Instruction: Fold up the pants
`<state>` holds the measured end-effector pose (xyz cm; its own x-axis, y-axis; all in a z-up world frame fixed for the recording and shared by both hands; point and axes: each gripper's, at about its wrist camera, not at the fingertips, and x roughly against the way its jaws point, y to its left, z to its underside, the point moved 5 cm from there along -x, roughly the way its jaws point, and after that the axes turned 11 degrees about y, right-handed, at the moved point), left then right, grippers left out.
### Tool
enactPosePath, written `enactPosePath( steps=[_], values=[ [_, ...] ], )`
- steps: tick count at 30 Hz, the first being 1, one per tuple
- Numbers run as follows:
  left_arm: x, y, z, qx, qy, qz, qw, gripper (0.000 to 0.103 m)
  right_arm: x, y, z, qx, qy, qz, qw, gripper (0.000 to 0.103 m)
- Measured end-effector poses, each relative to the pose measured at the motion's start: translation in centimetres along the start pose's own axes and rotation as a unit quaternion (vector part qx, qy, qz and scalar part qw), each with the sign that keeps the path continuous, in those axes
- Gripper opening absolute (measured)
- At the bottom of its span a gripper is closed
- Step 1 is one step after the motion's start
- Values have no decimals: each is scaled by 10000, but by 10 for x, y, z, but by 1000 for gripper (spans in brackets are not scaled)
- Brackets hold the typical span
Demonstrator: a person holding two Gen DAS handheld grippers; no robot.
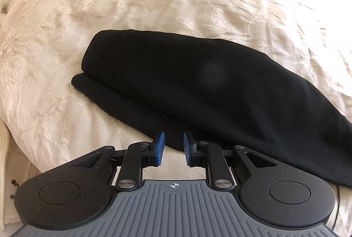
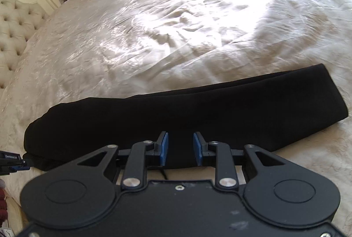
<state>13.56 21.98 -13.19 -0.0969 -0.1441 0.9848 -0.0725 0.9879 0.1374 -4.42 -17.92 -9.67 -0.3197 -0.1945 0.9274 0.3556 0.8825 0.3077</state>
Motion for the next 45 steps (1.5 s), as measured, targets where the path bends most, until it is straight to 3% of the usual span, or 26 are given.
enactPosePath(
  steps=[11,19,22,28,36,37,39,40,42,45],
  values=[
    [-30,57,-43,-673,84,-73,9977,19,-73,197,25,1228,520,-572,9894,30],
    [-47,88,-61,-902,154,67,9958,19,-124,297,49,2425,644,-208,9678,30],
    [-50,100,-63,-848,217,149,9960,19,-136,323,56,2951,632,-43,9534,33],
    [-59,115,-67,-755,330,256,9963,19,-154,356,73,4251,411,431,9032,38],
    [-58,130,-69,-662,354,346,9966,19,-182,381,91,5605,154,921,8229,39],
    [-57,131,-69,-648,350,347,9967,19,-185,383,93,5766,98,973,8111,38],
    [-55,134,-68,-620,334,350,9969,19,-189,384,97,5999,39,995,7939,27],
    [-53,135,-68,-610,328,351,9970,19,-191,385,96,6022,62,947,7927,3],
    [-49,138,-69,-591,301,377,9971,19,-187,379,92,5910,114,880,8017,2],
    [-37,139,-73,-606,176,424,9971,19,-174,380,83,5572,121,551,8285,2]
  ],
)
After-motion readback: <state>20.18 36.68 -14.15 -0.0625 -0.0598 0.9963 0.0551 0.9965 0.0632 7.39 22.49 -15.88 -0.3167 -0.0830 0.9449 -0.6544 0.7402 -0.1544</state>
